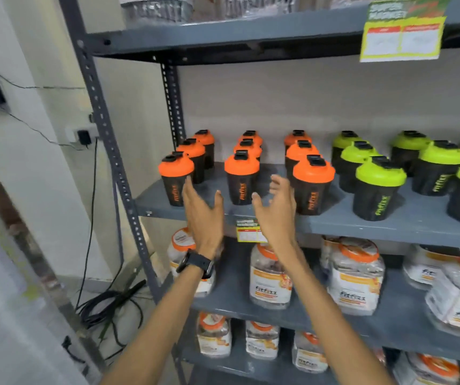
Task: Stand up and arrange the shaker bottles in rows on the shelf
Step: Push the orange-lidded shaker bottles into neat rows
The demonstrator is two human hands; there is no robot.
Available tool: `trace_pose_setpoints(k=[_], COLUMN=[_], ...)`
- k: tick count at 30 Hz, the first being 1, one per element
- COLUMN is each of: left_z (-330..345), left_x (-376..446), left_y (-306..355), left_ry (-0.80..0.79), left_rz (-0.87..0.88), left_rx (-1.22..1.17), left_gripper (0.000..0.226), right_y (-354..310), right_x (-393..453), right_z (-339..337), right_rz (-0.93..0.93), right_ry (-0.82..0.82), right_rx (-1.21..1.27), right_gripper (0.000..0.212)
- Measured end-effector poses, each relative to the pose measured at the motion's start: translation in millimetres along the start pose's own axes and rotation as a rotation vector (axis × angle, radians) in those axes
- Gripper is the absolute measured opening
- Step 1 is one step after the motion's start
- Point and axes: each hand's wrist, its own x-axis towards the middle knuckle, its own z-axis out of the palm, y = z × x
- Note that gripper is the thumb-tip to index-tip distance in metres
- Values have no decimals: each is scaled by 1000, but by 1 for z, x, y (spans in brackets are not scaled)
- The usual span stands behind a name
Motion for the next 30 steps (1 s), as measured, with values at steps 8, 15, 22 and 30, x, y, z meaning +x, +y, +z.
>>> trace_pose_setpoints(k=[8, 15, 22, 30], left_z=[26, 32, -8, -20], left_x=[24, 20, 52, 85], left_y=[1, -4, -40, -68], left_ry=[-284, -147, 276, -46], left_rz=[-55, 34, 39, -144], left_rx=[-62, 53, 207, 68], left_gripper=[81, 68, 66, 104], right_y=[-3, 3, 7, 5], right_x=[16, 26, 32, 35], right_z=[34, 48, 87, 100], right_rz=[-62, 112, 237, 294], right_ry=[325, 99, 48, 80], right_rx=[-102, -137, -139, -168], right_gripper=[36, 71, 94, 76])
